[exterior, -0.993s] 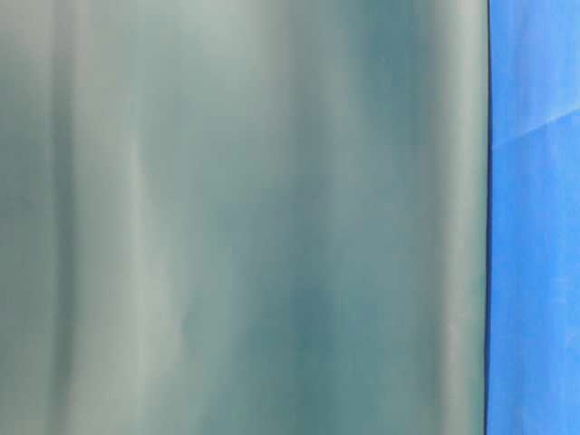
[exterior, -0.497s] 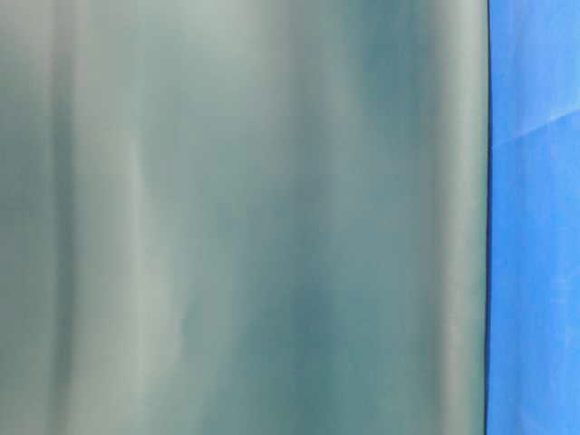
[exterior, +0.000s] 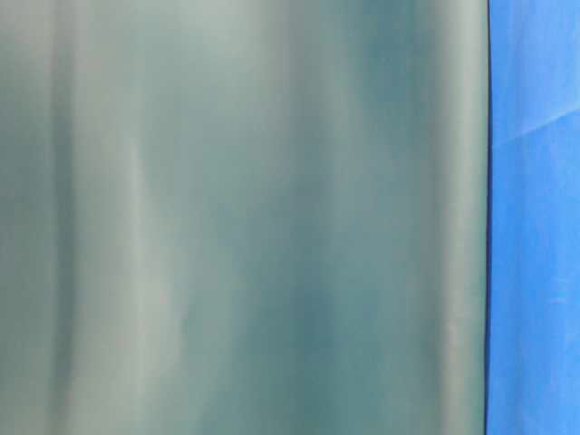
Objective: Handover the blue block to the right arm after grasping it with the left arm, then place it in the designated position.
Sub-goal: 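Move the open left gripper forward around the blue cube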
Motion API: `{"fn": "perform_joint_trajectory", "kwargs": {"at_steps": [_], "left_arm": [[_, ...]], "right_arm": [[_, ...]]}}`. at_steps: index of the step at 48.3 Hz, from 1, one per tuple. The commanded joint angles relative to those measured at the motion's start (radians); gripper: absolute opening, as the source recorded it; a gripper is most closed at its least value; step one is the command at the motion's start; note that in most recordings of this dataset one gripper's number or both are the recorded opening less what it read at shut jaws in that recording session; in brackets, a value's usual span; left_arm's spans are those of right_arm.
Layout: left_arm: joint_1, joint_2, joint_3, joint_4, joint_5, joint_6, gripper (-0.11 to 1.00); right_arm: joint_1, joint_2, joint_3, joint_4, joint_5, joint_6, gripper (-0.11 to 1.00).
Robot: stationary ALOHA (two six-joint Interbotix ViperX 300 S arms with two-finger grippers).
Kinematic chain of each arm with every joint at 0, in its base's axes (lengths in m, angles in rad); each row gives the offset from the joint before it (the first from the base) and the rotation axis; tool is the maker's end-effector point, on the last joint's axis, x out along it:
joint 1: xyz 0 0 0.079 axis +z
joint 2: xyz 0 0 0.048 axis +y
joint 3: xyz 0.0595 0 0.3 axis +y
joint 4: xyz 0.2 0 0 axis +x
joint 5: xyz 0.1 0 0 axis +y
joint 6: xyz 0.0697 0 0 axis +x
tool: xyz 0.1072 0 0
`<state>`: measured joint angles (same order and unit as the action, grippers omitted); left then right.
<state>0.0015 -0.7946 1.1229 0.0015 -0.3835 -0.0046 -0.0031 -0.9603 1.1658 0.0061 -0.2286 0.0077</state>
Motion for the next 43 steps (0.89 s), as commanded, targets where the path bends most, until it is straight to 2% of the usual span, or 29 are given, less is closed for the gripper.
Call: {"fn": "perform_joint_trajectory", "kwargs": {"at_steps": [1, 19, 33, 43], "left_arm": [[0.006, 0.064, -0.052, 0.003, -0.038, 0.002, 0.92], [0.035, 0.380, -0.279, 0.002, -0.075, 0.011, 0.92], [0.049, 0.529, -0.434, 0.003, -0.067, 0.023, 0.92], [0.064, 0.600, -0.495, 0.003, -0.054, 0.023, 0.92]], "right_arm": [[-0.003, 0.008, -0.028, 0.003, -0.009, 0.000, 0.96], [-0.003, 0.020, -0.025, 0.003, -0.009, 0.000, 0.96], [-0.003, 0.021, -0.021, 0.003, -0.009, 0.000, 0.96], [-0.003, 0.025, -0.023, 0.003, -0.011, 0.000, 0.96]]}}
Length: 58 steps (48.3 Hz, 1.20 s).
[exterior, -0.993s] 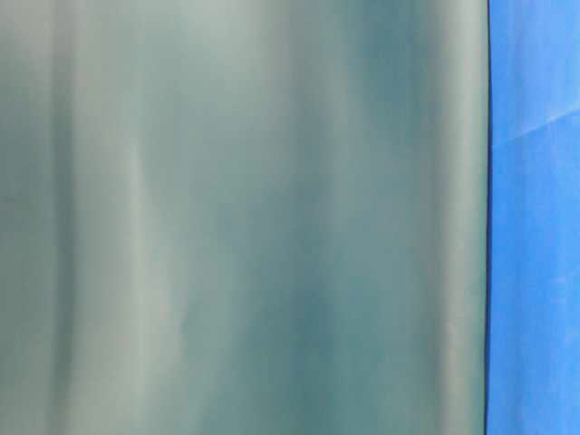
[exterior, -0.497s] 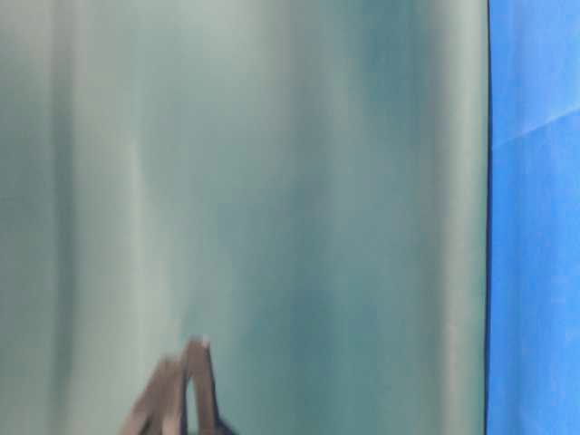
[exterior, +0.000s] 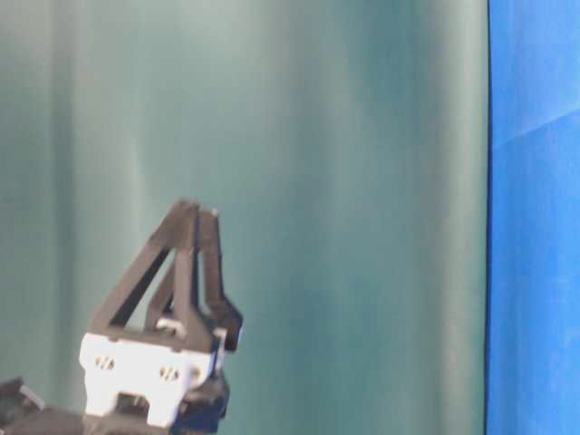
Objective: Handover the blue block to the right arm after grasping it with the left arm, then place it in the designated position.
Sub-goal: 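Move the open left gripper forward around the blue cube, then close the left gripper on the blue cube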
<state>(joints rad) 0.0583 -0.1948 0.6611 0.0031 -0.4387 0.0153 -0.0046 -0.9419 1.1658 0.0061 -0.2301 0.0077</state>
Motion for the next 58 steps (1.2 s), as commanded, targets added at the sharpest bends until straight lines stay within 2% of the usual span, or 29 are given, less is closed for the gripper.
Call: {"fn": "perform_joint_trajectory", "kwargs": {"at_steps": [1, 14, 21, 25, 44, 53, 58], "left_arm": [[0.011, 0.005, -0.035, 0.000, 0.006, 0.002, 0.92], [0.025, 0.006, -0.055, 0.002, 0.127, -0.012, 0.92], [0.025, 0.014, -0.112, 0.000, 0.322, -0.015, 0.92], [0.025, 0.028, -0.170, 0.002, 0.480, -0.015, 0.92], [0.023, 0.161, -0.451, 0.005, 1.045, 0.000, 0.92], [0.025, 0.216, -0.551, 0.014, 1.206, 0.002, 0.92], [0.023, 0.224, -0.565, 0.014, 1.223, 0.003, 0.92]], "right_arm": [[-0.002, 0.006, -0.023, 0.005, -0.009, 0.000, 0.96], [-0.002, 0.006, -0.023, 0.003, -0.006, -0.002, 0.96], [-0.002, 0.006, -0.023, 0.003, -0.005, -0.002, 0.96], [-0.003, 0.006, -0.023, 0.003, -0.005, -0.002, 0.96], [-0.003, 0.008, -0.023, 0.003, 0.006, -0.002, 0.96], [-0.002, 0.008, -0.021, 0.003, 0.011, -0.002, 0.96], [-0.002, 0.014, -0.021, 0.003, 0.011, -0.002, 0.96]]}}
